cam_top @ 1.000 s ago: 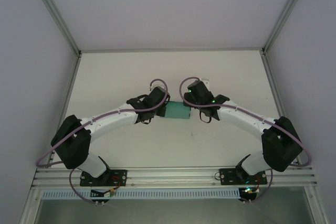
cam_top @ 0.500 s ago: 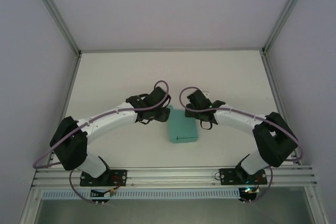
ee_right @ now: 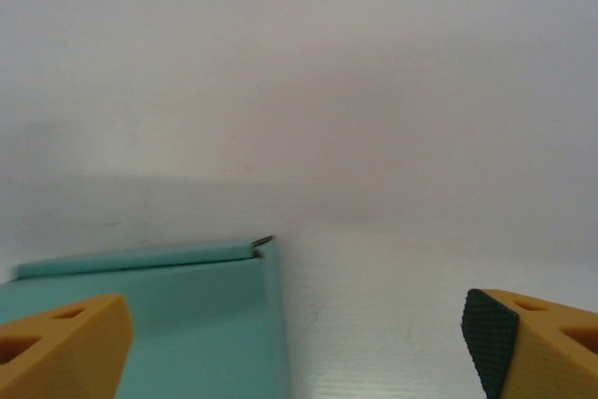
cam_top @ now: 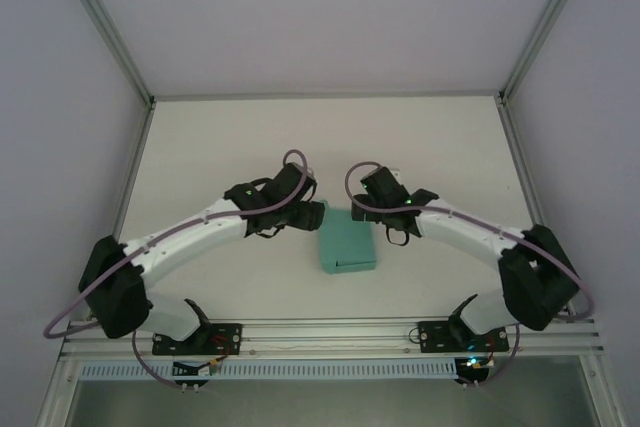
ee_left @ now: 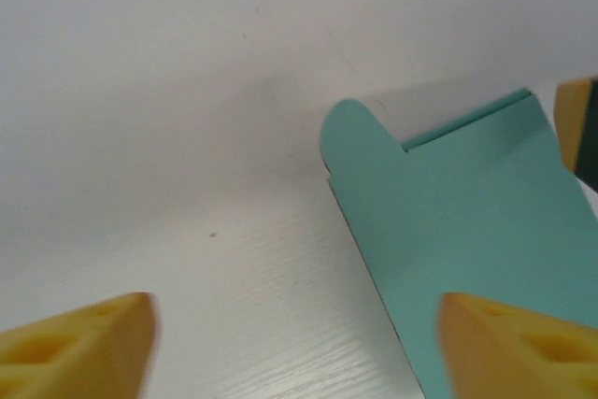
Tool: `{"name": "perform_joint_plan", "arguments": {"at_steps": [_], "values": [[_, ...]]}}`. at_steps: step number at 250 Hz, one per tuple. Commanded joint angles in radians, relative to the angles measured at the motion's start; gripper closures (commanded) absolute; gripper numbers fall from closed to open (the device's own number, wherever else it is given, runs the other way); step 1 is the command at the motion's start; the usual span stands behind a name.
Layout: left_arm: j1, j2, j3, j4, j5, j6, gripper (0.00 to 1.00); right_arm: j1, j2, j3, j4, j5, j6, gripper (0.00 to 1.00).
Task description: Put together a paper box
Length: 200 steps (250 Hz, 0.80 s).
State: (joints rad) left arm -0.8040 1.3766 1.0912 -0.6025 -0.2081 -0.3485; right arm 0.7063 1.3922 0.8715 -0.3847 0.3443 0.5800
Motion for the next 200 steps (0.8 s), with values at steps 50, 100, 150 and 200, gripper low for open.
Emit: {"name": "perform_joint_plan", "arguments": {"at_steps": [50, 100, 150, 200], "values": [[0.161, -0.086, -0.135, 0.073, 0.121, -0.084, 0.0, 0.048, -0.126, -0.057, -0.178, -0.211, 0.087, 0.13], [0.165, -0.021, -0.177, 0.255, 0.44, -0.101, 0.0, 0.044, -0.079, -0.132, -0.142, -0.287, 0.106, 0.25], [0.164, 0.112, -0.188, 0.334, 0.567, -0.149, 0.0, 0.019, 0.064, -0.13, 0.018, -0.336, 0.055, 0.32], [0.161, 0.193, -0.235, 0.361, 0.541, -0.191, 0.13, -0.014, 0.14, -0.151, 0.145, -0.414, 0.081, 0.37]]}}
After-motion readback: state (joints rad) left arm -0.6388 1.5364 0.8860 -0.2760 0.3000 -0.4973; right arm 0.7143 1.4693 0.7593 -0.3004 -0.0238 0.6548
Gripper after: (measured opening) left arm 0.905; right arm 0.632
